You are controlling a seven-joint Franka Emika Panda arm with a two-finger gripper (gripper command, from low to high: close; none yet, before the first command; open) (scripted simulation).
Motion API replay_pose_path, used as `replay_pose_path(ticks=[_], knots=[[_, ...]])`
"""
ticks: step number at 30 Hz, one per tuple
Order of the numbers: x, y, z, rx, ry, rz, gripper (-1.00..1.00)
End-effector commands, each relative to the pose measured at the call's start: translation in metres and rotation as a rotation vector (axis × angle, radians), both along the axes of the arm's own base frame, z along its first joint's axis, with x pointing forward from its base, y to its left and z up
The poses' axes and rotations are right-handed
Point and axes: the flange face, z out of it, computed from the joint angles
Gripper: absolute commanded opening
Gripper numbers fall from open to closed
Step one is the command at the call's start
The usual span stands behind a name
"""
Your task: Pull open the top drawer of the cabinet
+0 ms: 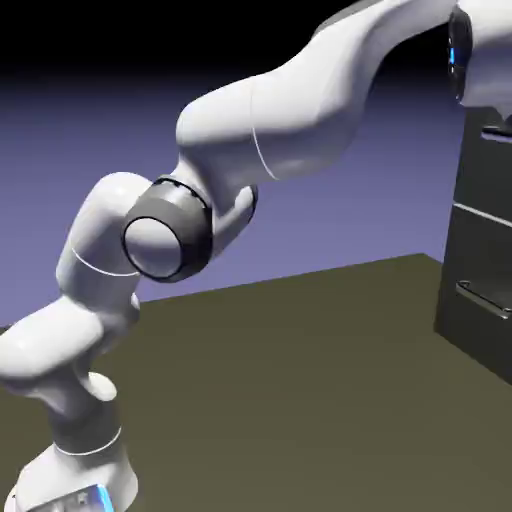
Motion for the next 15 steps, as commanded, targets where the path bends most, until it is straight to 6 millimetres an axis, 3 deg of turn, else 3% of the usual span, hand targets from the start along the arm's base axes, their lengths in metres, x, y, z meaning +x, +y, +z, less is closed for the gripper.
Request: replay_pose_path(ticks=[1,8,15], knots=[[0.010,0.001,-0.009,0.000,0.017,0.004,0.00],[0.079,0.023,-0.063,-0.030,0.139,0.046,0.00],[0.153,0.075,-0.103,-0.112,0.260,0.110,0.00]])
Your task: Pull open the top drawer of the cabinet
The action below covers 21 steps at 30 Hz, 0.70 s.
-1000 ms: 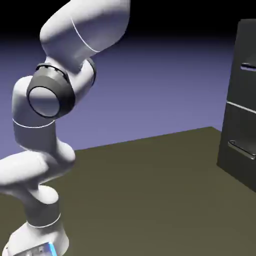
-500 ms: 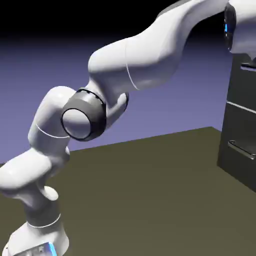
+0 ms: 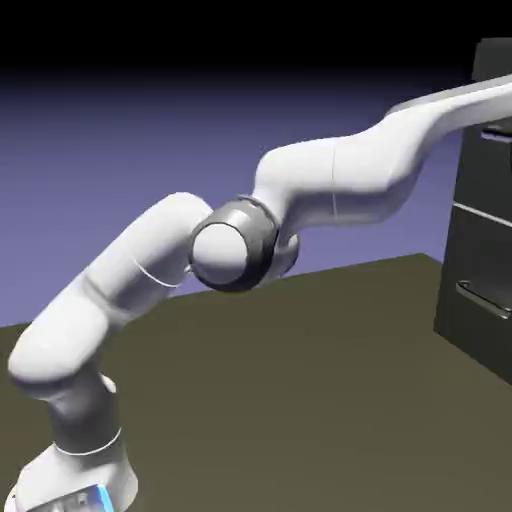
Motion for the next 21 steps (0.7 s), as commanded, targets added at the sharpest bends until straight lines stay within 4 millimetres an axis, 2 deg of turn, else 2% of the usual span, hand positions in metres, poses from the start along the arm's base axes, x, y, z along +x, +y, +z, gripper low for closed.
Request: replay_pose_path(ticks=[1,6,11,16,21], knots=[[0.010,0.010,-0.005,-0.015,0.016,0.012,0.00],[0.062,0.069,-0.024,-0.105,0.094,0.082,0.00],[0.111,0.146,-0.038,-0.215,0.162,0.168,0.00],[0.153,0.239,-0.051,-0.343,0.217,0.269,0.00],[0.185,0.349,-0.063,-0.488,0.258,0.383,0.00]])
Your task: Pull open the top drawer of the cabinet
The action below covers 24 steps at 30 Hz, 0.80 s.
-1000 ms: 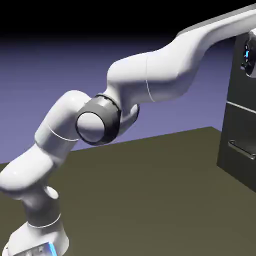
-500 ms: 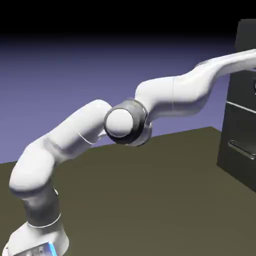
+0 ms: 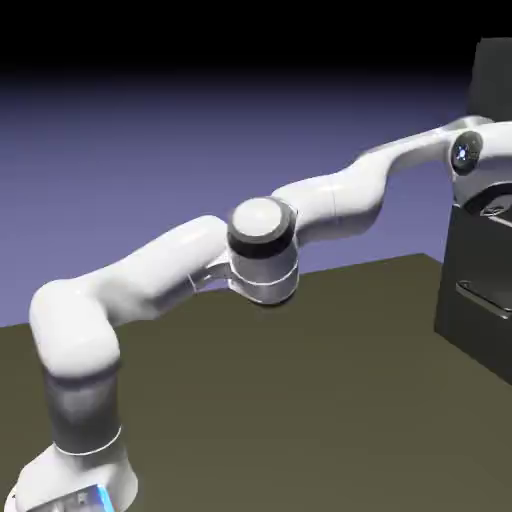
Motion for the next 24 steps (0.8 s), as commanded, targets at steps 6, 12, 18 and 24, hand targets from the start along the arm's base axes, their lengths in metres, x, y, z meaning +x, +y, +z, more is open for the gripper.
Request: replay_pose_path(ticks=[6,12,18,24], knots=[[0.018,0.151,-0.019,-0.177,0.035,0.169,0.00],[0.014,0.170,-0.020,-0.199,0.035,0.190,-1.00],[0.000,0.171,-0.022,-0.199,0.038,0.191,-1.00],[-0.023,0.170,-0.022,-0.199,0.037,0.191,-1.00]])
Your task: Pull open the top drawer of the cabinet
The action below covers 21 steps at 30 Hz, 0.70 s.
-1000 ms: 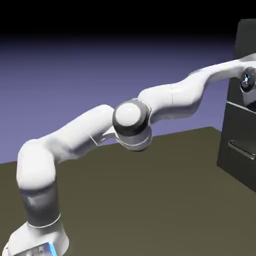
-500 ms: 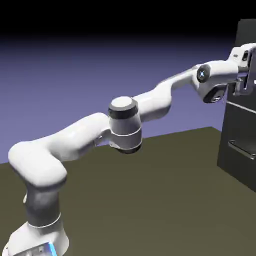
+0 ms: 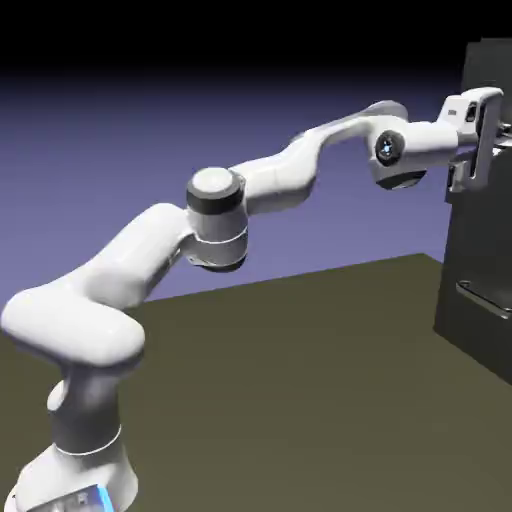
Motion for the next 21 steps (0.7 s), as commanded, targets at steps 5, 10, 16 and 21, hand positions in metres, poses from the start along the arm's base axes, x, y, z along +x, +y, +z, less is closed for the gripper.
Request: replay_pose_path(ticks=[5,10,16,21], knots=[[-0.025,0.000,0.000,-0.001,0.000,0.000,-1.00],[-0.056,0.000,0.000,-0.001,0.000,0.000,-1.00],[-0.100,0.000,0.000,-0.001,0.000,0.000,-1.00],[-0.143,0.000,0.000,-0.001,0.000,0.000,-1.00]])
